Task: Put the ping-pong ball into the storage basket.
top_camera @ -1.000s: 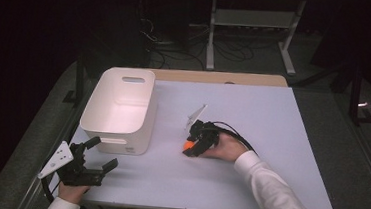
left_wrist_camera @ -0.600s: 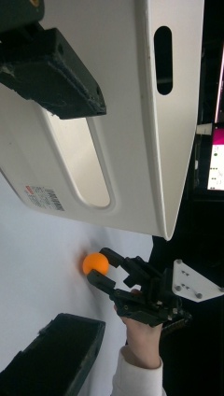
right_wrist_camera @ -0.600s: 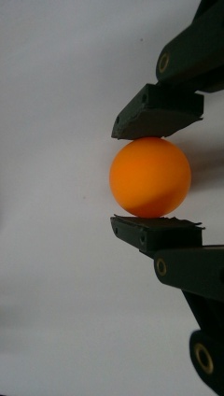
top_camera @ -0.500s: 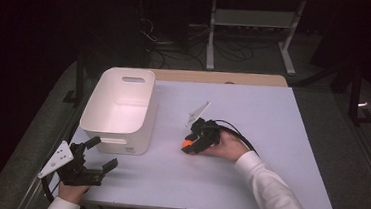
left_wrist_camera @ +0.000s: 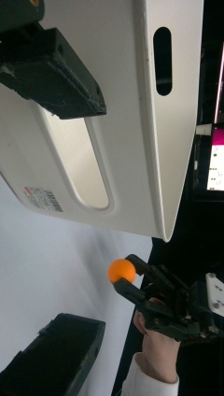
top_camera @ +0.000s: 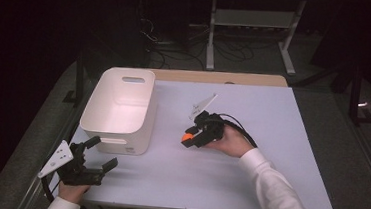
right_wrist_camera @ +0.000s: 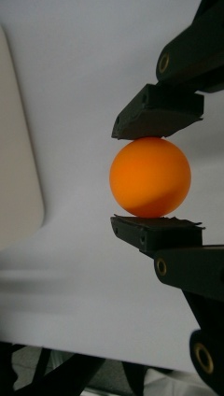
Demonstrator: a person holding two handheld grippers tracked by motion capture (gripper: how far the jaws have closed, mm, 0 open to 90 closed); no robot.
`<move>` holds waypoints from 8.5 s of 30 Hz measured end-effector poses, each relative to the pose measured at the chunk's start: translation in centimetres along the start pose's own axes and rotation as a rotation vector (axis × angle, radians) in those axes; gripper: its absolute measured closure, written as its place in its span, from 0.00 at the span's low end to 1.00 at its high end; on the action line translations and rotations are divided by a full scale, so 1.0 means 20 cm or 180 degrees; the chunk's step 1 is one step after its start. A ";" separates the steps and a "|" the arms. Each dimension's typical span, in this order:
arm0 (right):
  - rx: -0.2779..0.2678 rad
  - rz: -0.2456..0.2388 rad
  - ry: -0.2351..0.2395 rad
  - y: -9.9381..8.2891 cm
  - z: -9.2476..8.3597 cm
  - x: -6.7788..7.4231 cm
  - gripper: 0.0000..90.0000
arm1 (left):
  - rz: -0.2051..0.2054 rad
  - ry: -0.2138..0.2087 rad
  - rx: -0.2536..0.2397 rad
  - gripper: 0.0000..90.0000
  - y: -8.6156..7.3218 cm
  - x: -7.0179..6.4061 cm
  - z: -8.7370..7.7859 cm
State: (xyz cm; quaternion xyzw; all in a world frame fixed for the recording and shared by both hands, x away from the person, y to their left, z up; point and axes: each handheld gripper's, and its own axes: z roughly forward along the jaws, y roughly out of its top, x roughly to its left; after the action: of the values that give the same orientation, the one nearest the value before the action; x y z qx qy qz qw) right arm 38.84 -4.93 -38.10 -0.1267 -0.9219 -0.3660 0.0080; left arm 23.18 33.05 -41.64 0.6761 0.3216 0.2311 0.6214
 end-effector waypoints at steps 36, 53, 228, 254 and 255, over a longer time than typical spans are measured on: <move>-0.0199 -0.0189 -0.0121 0.25 -0.22 0.03 0.56 | -0.0025 0.0011 -0.0010 0.00 0.00 0.00 0.00; -0.0262 -0.0327 -0.0120 0.36 -0.26 0.04 0.56 | -0.0006 0.0024 0.0031 0.00 0.00 0.01 -0.01; -0.0766 -0.0220 -0.0188 0.71 -0.10 0.02 0.00 | -0.0106 -0.0057 -0.0054 0.00 0.00 0.01 0.00; -0.0856 -0.0096 -0.0263 0.53 -0.19 -0.01 0.01 | -0.0070 -0.0034 -0.0030 0.00 0.00 0.00 0.00; -0.0827 -0.0107 -0.0305 0.51 -0.20 -0.02 0.01 | -0.0070 -0.0034 -0.0028 0.00 0.00 0.01 0.00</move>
State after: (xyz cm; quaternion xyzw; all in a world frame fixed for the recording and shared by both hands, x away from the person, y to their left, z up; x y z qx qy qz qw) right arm 41.31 -0.50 -28.29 -0.1285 -0.8681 -0.4758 -0.0587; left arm 23.24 33.13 -41.67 0.6710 0.3246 0.2220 0.6286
